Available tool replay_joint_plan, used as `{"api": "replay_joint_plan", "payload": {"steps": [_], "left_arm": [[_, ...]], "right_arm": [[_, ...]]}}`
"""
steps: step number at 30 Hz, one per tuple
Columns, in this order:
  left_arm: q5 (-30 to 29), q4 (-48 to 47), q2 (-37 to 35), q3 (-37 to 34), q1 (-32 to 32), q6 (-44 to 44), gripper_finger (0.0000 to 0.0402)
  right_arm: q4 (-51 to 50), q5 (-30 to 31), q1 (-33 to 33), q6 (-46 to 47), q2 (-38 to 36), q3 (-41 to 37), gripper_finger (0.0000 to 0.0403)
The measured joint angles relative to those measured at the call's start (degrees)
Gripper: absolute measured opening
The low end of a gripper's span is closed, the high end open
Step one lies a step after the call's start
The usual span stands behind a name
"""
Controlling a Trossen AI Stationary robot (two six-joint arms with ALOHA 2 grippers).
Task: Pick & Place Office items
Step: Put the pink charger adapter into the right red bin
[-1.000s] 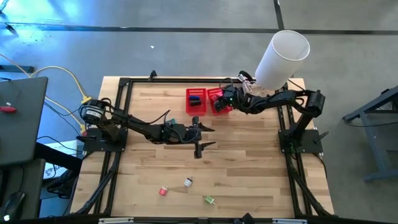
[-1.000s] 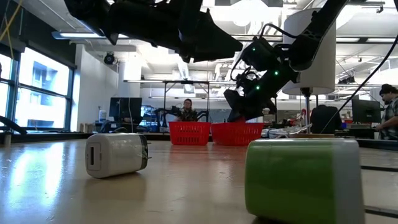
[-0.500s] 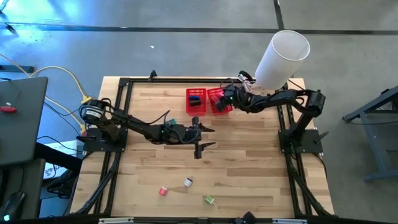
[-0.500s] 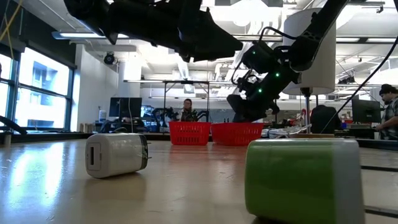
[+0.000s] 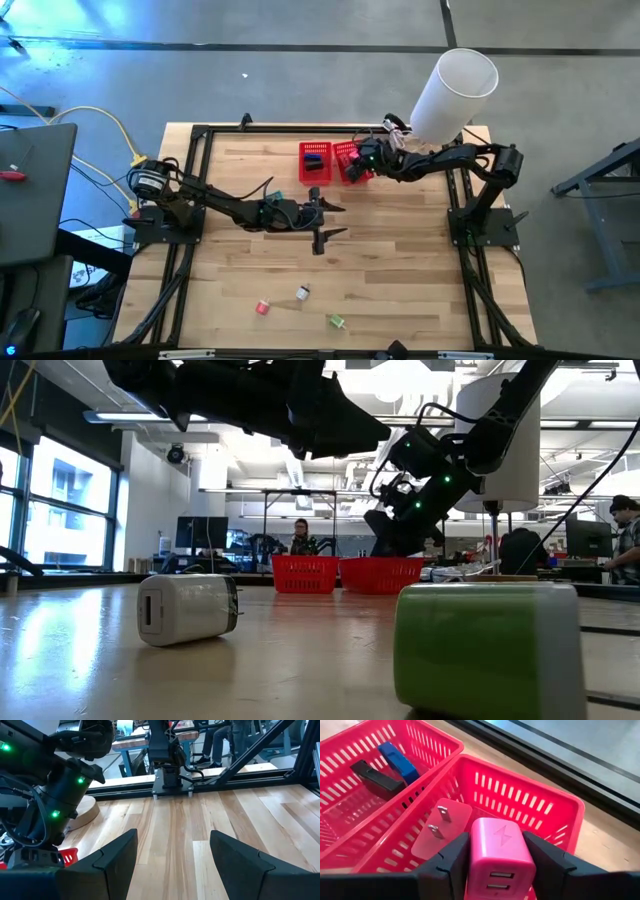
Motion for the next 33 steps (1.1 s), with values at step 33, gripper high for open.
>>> {"api": "replay_joint_plan", "payload": {"steps": [33], "left_arm": [[0.07,-0.02,0.0,0.0,-0.02,0.02,0.0243]], "right_arm": [[6.98,-2.02,1.28,-2.54,5.22,0.07,0.0224]]}}
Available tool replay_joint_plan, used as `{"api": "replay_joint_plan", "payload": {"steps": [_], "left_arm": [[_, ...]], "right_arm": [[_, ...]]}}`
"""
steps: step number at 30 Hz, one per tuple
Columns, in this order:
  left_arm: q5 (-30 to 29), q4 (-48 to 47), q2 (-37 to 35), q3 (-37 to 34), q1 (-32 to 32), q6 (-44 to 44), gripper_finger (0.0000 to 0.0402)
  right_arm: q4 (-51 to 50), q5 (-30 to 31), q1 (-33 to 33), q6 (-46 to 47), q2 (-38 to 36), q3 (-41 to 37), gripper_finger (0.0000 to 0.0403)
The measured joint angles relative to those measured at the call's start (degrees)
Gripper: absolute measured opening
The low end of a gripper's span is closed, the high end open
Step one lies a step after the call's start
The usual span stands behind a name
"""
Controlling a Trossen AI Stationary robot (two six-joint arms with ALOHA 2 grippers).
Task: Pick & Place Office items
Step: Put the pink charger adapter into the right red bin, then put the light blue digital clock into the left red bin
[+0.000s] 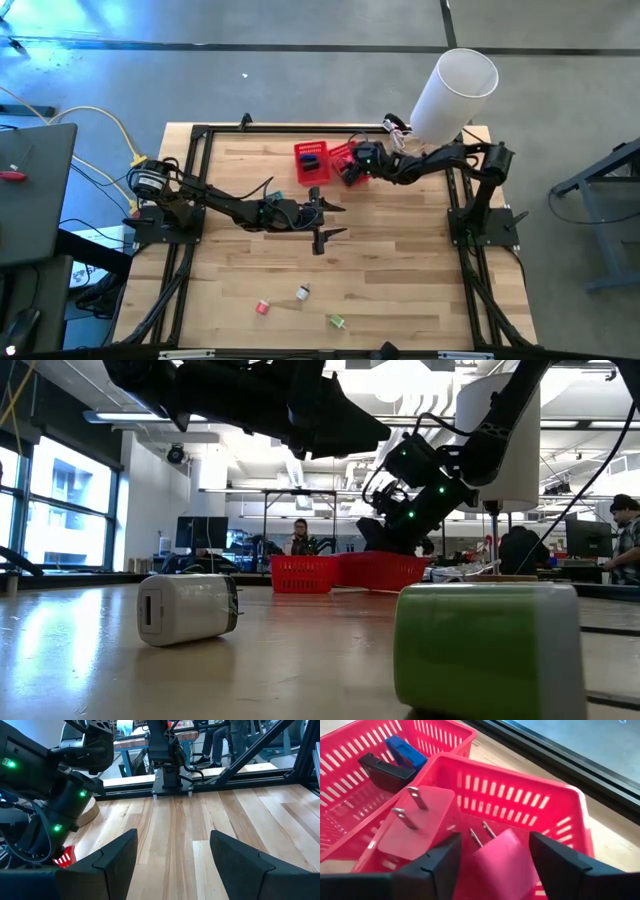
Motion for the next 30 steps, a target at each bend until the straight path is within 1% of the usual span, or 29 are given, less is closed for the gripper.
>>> {"api": "replay_joint_plan", "payload": {"steps": [3,6,15,19,26,30], "left_arm": [[0.0,0.0,0.0,0.0,0.0,0.0,0.0243],[0.02,0.0,0.0,0.0,0.0,0.0,0.0243],[0.09,-0.37,0.0,0.0,0.0,0.0,0.0243],[0.09,-0.37,0.0,0.0,0.0,0.0,0.0243],[0.04,-0.39,0.0,0.0,0.0,0.0,0.0243],[-0.02,-0.39,0.0,0.0,0.0,-0.01,0.0243]], "right_arm": [[-0.15,0.62,0.09,-0.24,-0.28,-0.02,0.0243],[-0.14,0.52,0.17,-0.07,-0.33,-0.02,0.0249],[-1.6,1.16,1.69,-1.11,-0.89,-0.04,0.0237],[-3.19,5.01,2.83,-1.9,-1.12,-0.04,0.0234],[-5.87,5.42,3.32,-2.71,-3.16,-0.15,0.0233],[-8.82,7.0,3.44,-2.75,-5.09,-0.15,0.0233]]}}
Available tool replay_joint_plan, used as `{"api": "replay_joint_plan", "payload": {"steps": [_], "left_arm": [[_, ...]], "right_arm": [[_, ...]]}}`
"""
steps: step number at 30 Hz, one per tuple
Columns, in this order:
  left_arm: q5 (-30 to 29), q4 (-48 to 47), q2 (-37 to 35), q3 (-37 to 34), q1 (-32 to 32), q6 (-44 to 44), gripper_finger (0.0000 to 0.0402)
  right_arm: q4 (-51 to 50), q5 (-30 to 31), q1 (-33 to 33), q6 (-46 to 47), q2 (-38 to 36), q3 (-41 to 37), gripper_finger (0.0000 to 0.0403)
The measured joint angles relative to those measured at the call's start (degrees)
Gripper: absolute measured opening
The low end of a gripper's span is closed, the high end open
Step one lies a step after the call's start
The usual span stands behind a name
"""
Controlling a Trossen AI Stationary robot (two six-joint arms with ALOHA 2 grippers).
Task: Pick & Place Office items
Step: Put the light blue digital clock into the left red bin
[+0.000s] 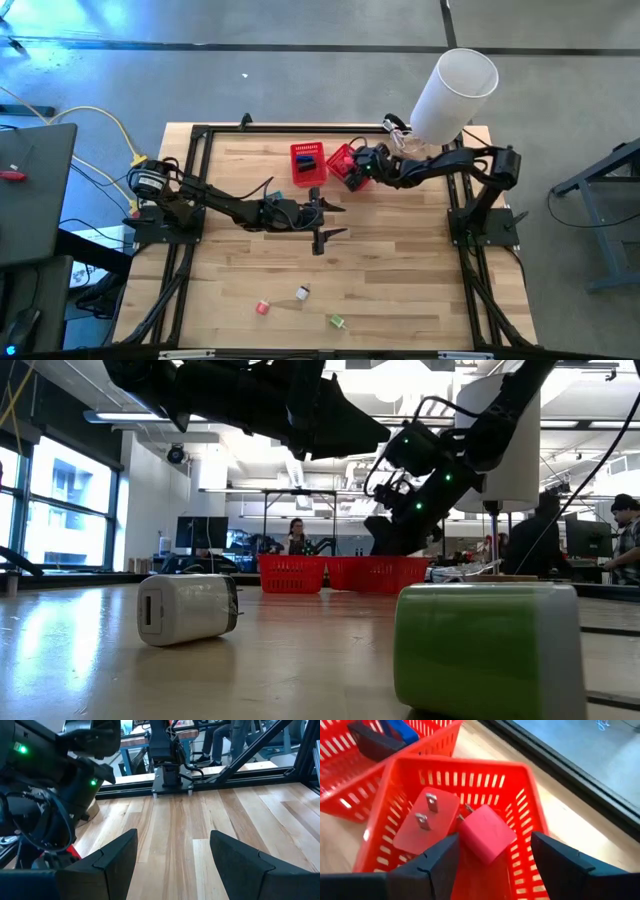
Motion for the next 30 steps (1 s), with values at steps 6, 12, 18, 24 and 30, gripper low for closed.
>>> {"api": "replay_joint_plan", "payload": {"steps": [6,12,18,24,30], "left_arm": [[-0.07,0.0,0.0,0.0,0.0,0.01,0.0243],[-0.04,-2.71,-0.34,0.0,-0.05,0.44,0.0243],[0.08,-12.24,-5.31,0.0,-0.43,-1.07,0.0243],[0.11,-24.76,-12.12,0.02,-0.42,-5.18,0.0243],[1.81,-41.7,-17.81,0.04,-0.44,-11.88,0.0243]], "right_arm": [[-0.87,-0.28,0.55,1.15,-1.2,0.07,0.0233],[-1.82,0.83,1.98,1.25,-1.95,0.09,0.0233],[-8.11,4.73,4.19,1.3,-6.74,0.13,0.0233],[-13.31,5.15,7.18,3.12,-14.94,0.07,0.0233],[-17.08,0.14,11.37,4.29,-23.2,0.11,0.0233]]}}
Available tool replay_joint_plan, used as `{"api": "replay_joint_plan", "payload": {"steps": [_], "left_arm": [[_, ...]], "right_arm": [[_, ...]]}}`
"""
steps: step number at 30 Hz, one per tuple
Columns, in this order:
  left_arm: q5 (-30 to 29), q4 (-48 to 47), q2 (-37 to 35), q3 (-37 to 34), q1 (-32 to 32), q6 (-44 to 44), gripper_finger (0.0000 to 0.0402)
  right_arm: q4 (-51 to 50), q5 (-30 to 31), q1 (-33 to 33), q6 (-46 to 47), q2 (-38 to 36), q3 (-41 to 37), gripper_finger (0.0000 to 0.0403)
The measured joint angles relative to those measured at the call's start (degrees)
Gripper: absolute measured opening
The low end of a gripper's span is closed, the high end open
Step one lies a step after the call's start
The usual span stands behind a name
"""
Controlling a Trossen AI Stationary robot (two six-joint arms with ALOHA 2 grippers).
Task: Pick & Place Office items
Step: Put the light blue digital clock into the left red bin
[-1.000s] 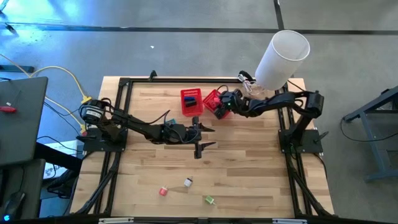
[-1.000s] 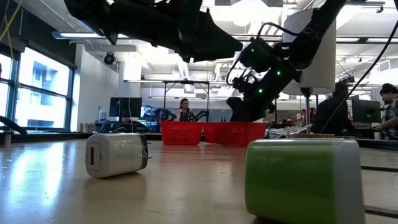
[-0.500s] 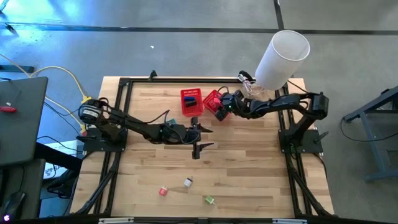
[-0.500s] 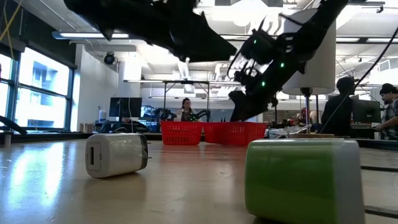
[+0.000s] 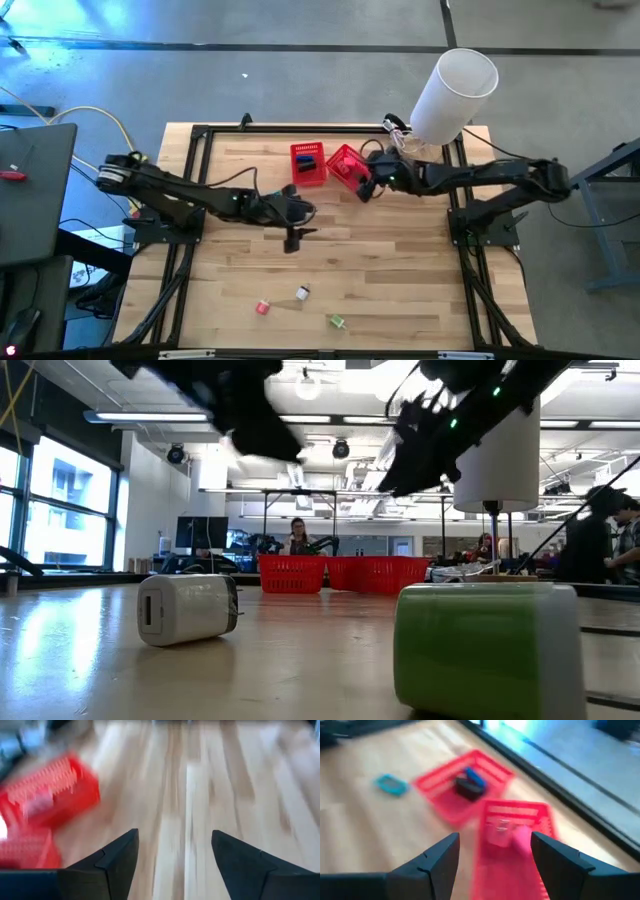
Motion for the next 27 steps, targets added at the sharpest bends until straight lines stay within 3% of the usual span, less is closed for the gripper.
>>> {"api": "replay_joint_plan", "payload": {"steps": [6,13,24,27], "left_arm": [[0.84,-20.28,-3.29,0.0,0.76,-5.82,0.0243],[0.6,-36.0,-1.68,-0.27,5.61,-3.85,0.0243],[0.1,-39.11,-1.19,-2.17,14.06,-0.13,0.0243],[2.88,-38.96,-1.19,-3.07,17.76,-0.45,0.0243]], "right_arm": [[-1.27,-5.17,4.26,0.24,-4.52,0.02,0.0233],[-1.17,-8.39,7.32,0.52,-4.21,0.01,0.0233],[-2.38,-8.4,8.23,2.22,-0.33,0.0,0.0233],[-2.26,-8.27,8.2,2.99,0.9,0.0,0.0233]]}}
